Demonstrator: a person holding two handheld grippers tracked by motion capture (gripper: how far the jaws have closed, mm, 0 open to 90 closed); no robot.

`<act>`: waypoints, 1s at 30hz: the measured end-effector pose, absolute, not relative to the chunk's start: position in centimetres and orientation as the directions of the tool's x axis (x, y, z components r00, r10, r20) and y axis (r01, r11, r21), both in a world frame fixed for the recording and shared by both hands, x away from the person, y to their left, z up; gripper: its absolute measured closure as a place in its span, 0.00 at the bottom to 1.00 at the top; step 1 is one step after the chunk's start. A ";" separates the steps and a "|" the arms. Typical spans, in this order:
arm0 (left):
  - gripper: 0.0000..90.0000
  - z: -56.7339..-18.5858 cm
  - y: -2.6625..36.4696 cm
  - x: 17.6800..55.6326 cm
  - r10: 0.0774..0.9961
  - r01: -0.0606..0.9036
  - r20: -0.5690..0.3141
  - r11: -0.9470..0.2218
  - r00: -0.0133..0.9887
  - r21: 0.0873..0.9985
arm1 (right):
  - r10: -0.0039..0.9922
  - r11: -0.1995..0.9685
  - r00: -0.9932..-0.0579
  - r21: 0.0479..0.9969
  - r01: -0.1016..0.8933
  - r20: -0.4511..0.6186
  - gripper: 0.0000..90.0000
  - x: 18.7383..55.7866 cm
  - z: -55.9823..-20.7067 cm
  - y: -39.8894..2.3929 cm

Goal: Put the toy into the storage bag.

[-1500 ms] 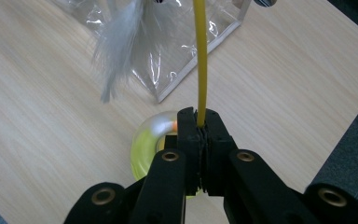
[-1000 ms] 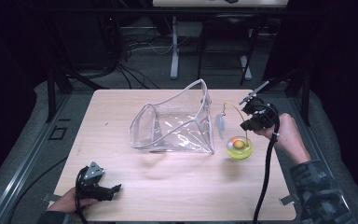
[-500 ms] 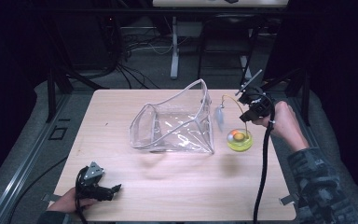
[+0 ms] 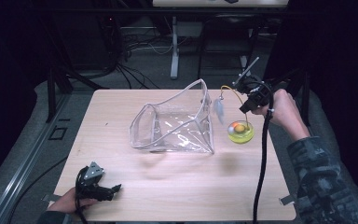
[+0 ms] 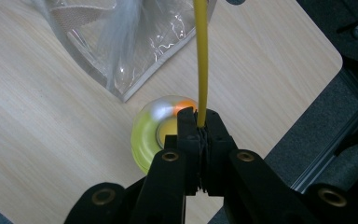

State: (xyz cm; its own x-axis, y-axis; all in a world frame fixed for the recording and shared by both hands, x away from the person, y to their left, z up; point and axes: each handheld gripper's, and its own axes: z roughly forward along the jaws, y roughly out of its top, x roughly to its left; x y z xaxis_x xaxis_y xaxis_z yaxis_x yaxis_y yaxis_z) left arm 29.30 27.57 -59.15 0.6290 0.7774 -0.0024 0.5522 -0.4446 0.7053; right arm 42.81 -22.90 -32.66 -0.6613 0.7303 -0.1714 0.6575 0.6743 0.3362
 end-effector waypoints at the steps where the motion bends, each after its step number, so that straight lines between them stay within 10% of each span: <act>1: 0.00 -59.1 27.6 29.3 0.777 0.552 -0.001 -0.445 0.629 0.705 | 0.725 0.681 -0.665 0.325 0.656 -0.178 0.98 43.0 -32.3 -22.7; 30: 0.00 -59.1 27.6 29.3 0.777 0.552 -0.002 -0.445 0.629 0.705 | 0.703 0.705 -0.675 0.343 0.621 -0.223 0.98 44.1 -26.0 -20.6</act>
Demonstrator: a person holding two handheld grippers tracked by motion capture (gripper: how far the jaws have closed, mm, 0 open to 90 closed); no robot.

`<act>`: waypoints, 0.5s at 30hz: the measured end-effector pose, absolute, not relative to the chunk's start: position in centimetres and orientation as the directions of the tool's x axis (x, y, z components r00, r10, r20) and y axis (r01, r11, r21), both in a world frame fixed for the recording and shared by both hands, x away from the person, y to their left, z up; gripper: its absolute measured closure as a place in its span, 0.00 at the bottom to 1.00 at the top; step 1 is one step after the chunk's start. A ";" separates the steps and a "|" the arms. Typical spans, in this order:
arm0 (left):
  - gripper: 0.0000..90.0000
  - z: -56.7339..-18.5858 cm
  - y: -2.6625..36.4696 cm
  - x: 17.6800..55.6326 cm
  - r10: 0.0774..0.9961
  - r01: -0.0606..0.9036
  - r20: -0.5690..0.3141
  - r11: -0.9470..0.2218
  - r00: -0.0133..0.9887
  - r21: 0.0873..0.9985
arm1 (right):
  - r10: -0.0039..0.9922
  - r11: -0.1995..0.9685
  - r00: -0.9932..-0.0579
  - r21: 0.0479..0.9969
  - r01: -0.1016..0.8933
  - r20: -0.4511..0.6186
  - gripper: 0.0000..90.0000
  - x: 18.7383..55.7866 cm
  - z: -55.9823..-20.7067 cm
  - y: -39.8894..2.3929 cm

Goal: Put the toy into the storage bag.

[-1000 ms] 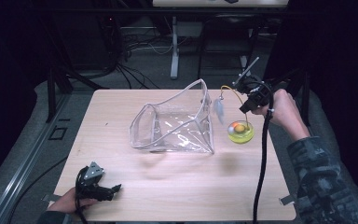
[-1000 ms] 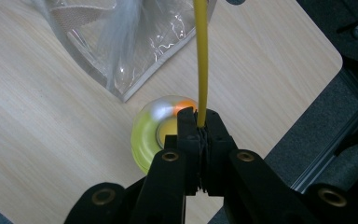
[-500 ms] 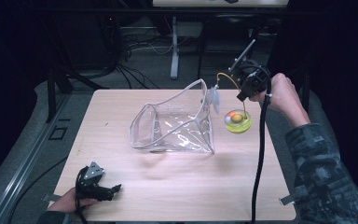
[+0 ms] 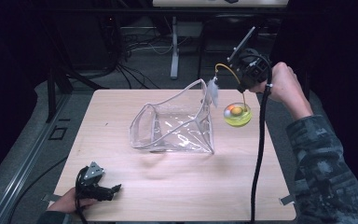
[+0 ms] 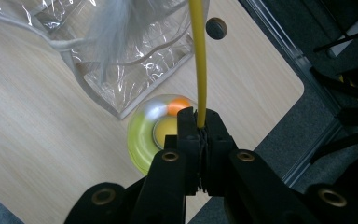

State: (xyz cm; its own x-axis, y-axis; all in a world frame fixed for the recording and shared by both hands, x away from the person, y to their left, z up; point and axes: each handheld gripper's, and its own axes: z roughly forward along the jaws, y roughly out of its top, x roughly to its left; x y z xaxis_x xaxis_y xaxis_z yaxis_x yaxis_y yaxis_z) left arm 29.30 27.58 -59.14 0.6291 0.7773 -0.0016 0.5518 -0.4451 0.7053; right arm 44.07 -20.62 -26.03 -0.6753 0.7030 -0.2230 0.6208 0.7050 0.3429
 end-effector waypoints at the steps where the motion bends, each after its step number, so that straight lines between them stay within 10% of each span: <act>1: 0.00 -59.1 27.6 29.3 0.777 0.552 -0.002 -0.445 0.629 0.705 | 0.700 0.708 -0.677 0.341 0.618 -0.227 0.98 44.1 -25.8 -20.6; 15: 0.00 -59.1 27.6 29.3 0.777 0.551 -0.001 -0.446 0.630 0.705 | 0.674 0.734 -0.693 0.338 0.589 -0.256 0.98 44.4 -23.1 -18.6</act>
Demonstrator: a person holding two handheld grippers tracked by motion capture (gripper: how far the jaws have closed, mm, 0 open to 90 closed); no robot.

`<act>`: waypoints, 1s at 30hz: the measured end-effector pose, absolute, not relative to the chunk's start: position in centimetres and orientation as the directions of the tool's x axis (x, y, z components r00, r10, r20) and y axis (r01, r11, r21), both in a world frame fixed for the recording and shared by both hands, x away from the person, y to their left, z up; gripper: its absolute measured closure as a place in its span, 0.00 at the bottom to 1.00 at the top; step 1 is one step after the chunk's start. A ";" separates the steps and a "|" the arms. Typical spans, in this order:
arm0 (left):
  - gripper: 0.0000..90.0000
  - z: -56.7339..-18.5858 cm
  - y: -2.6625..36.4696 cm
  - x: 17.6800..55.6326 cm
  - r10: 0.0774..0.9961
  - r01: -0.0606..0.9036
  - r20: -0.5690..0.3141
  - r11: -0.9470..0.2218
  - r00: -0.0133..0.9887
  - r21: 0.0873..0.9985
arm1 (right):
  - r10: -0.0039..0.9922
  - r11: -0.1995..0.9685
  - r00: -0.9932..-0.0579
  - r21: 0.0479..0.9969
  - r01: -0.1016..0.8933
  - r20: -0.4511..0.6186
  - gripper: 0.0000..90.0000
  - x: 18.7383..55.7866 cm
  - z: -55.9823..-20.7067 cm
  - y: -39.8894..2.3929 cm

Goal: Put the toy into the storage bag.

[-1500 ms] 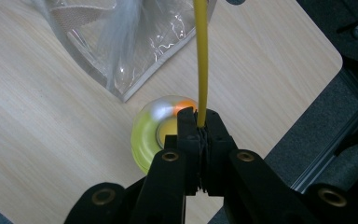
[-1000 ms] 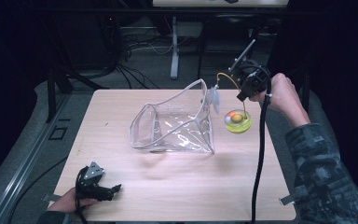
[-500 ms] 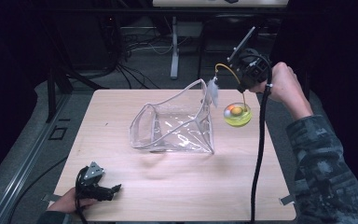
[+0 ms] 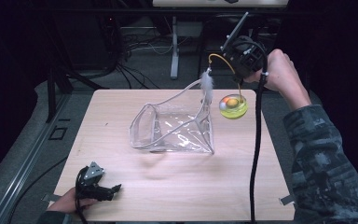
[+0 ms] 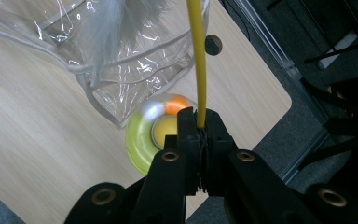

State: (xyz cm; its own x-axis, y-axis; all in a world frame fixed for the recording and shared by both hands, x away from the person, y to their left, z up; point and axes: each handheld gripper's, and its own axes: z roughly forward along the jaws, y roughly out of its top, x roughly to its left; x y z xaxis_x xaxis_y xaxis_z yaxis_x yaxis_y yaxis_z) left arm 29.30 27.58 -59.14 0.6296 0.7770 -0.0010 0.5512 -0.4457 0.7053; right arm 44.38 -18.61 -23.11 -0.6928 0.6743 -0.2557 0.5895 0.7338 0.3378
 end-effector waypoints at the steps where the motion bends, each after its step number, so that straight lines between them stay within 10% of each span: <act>1: 0.00 -59.1 27.6 29.3 0.777 0.551 -0.001 -0.446 0.630 0.705 | 0.674 0.734 -0.693 0.338 0.589 -0.256 0.98 44.4 -23.1 -18.6; 30: 0.00 -59.1 27.6 29.3 0.777 0.551 -0.001 -0.446 0.630 0.705 | 0.585 0.807 -0.756 0.309 0.504 -0.295 0.98 45.5 -19.5 -12.1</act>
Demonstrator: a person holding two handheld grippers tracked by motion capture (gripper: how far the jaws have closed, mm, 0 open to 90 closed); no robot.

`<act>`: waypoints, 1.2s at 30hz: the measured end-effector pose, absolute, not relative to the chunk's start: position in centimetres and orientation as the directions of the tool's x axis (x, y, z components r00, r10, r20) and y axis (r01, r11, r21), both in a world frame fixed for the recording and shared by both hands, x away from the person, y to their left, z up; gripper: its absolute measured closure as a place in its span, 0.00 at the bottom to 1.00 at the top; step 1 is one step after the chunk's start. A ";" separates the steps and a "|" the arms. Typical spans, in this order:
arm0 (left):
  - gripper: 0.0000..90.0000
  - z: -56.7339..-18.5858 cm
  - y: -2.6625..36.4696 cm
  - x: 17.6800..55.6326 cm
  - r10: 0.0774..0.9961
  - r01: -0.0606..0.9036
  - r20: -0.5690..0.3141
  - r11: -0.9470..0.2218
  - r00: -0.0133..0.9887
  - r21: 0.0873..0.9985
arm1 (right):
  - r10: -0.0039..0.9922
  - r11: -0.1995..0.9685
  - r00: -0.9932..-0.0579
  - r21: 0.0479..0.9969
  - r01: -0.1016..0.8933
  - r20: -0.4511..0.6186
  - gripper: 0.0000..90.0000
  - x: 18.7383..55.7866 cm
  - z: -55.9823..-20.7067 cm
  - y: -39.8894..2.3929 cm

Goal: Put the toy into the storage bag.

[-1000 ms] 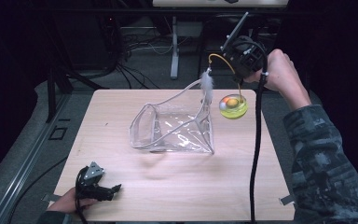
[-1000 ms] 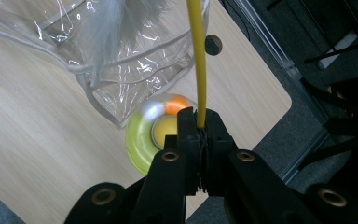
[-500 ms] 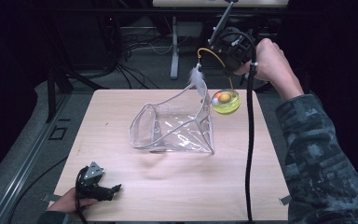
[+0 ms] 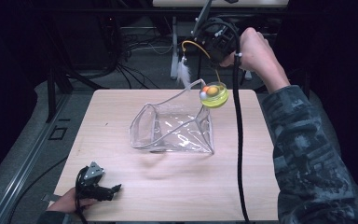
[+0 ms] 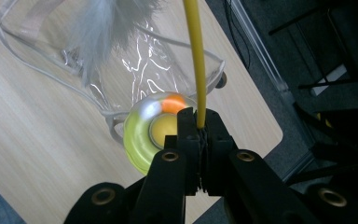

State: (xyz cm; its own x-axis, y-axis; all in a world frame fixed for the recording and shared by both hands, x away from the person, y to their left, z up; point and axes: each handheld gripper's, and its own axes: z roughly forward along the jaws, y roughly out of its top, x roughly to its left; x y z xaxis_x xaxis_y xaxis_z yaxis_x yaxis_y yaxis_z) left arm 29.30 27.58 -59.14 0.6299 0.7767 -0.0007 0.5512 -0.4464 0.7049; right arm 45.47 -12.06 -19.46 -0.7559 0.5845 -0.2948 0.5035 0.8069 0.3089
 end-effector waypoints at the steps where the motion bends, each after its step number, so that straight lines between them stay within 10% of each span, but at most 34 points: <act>1: 0.00 -59.1 27.6 29.3 0.777 0.551 -0.001 -0.446 0.630 0.705 | 0.585 0.807 -0.756 0.309 0.504 -0.295 0.98 45.5 -19.5 -12.1; 36: 0.00 -59.1 27.6 29.3 0.777 0.552 -0.002 -0.445 0.629 0.705 | 0.525 0.836 -0.813 0.331 0.437 -0.253 0.98 46.8 -22.2 -5.2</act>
